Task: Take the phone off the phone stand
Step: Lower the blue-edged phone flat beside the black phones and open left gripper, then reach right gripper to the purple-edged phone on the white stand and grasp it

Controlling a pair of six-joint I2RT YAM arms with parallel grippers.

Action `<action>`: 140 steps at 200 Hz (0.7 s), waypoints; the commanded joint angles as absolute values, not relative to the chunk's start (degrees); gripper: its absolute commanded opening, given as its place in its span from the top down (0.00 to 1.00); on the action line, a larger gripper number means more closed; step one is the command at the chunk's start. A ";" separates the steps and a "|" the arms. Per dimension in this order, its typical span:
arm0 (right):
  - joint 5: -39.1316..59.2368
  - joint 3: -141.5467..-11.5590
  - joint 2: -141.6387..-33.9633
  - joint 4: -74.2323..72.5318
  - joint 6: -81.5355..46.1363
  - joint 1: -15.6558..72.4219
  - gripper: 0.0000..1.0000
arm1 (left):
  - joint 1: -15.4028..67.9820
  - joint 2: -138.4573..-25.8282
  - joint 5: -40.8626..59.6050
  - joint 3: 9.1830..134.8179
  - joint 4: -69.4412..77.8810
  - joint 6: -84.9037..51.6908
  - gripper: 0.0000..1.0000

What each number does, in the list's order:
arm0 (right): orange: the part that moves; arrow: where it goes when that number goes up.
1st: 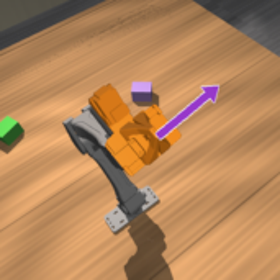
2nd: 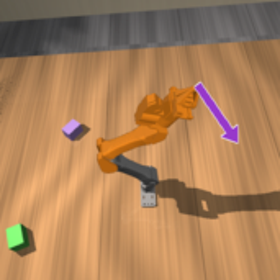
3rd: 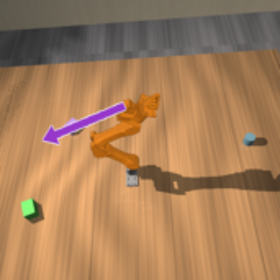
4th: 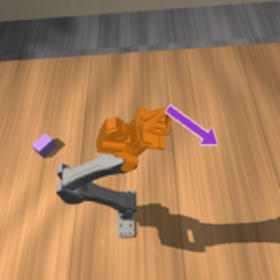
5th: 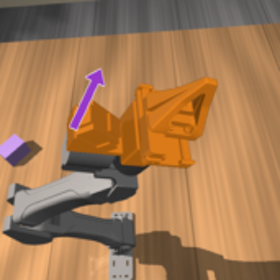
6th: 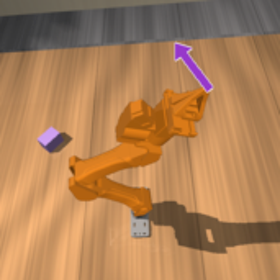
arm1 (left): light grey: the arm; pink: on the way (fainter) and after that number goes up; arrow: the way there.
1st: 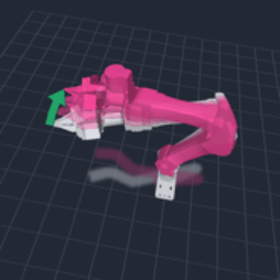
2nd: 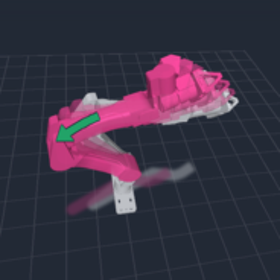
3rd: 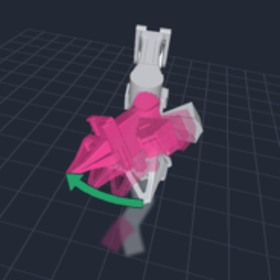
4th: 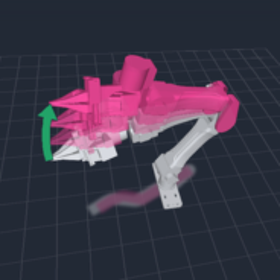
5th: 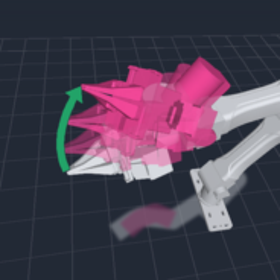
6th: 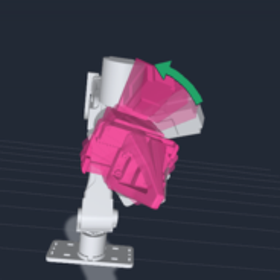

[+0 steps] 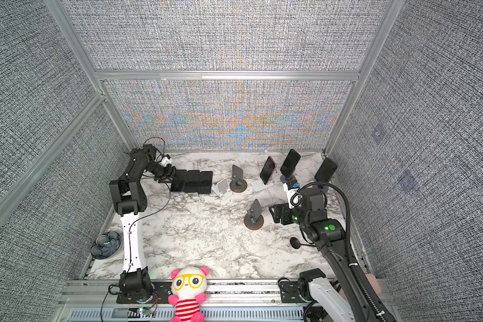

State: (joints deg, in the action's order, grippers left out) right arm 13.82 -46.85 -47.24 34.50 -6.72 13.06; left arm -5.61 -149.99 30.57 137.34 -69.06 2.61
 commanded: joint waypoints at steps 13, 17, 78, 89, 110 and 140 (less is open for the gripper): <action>13.21 -47.86 -47.17 35.88 -7.71 13.10 0.13 | -5.82 -148.81 23.29 136.86 -71.66 4.20 0.29; 13.18 -47.98 -47.31 36.02 -7.78 13.13 0.13 | -5.80 -148.49 23.16 136.79 -71.74 4.35 0.28; 11.86 -56.43 -53.48 42.06 -6.56 13.01 0.13 | -5.69 -139.65 20.72 133.86 -72.43 4.47 0.25; 10.96 -60.26 -55.44 43.77 -6.18 12.92 0.13 | -5.32 -136.85 20.53 132.81 -71.92 3.70 0.25; 10.08 -67.10 -61.02 48.14 -5.55 11.99 0.13 | -4.13 -130.87 19.69 130.33 -70.88 2.43 0.25; 12.38 -77.02 -70.32 54.17 -2.42 9.07 0.16 | -1.81 -121.13 20.45 124.02 -67.63 1.68 0.25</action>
